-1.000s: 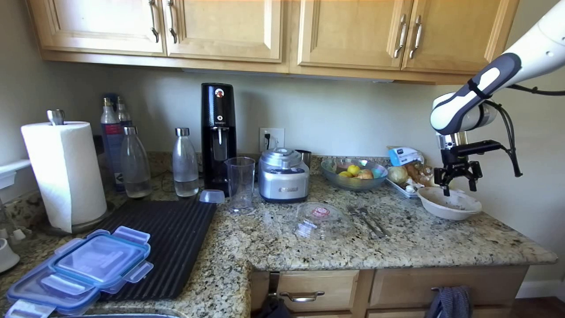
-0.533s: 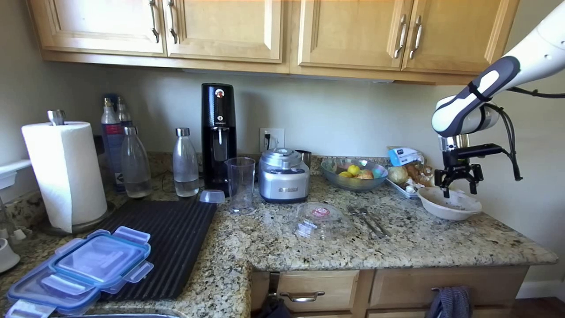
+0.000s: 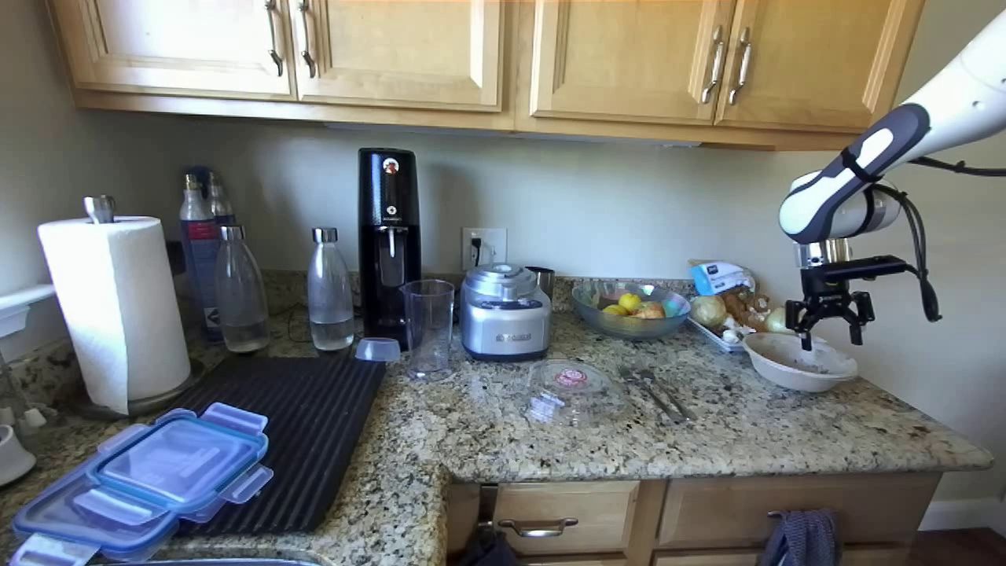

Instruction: Pick the forks from the bowl and put it on the counter, then unstack the bowls

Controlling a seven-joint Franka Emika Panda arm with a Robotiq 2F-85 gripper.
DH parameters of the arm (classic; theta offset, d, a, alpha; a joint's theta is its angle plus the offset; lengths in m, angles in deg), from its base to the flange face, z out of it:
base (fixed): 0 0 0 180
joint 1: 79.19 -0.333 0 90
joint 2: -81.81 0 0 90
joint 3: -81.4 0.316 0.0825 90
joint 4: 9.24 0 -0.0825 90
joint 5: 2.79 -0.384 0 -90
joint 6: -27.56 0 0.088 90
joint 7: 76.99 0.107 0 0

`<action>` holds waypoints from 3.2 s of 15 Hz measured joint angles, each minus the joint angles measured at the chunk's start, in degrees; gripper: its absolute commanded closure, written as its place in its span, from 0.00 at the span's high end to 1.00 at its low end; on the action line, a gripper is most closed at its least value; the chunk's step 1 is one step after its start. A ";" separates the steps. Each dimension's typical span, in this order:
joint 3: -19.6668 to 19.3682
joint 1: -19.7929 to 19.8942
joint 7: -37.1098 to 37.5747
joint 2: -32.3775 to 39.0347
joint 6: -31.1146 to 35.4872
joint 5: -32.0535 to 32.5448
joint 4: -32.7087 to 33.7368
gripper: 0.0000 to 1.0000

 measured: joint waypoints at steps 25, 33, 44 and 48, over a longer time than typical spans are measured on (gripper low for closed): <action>0.68 6.71 -7.57 6.24 2.69 -12.02 6.14 0.07; 1.31 6.43 -9.04 4.42 3.11 -11.96 4.33 0.07; -0.39 2.41 -7.17 -4.49 6.01 -3.28 -3.32 0.07; -0.72 0.89 -6.12 -5.54 6.05 0.15 -4.63 0.07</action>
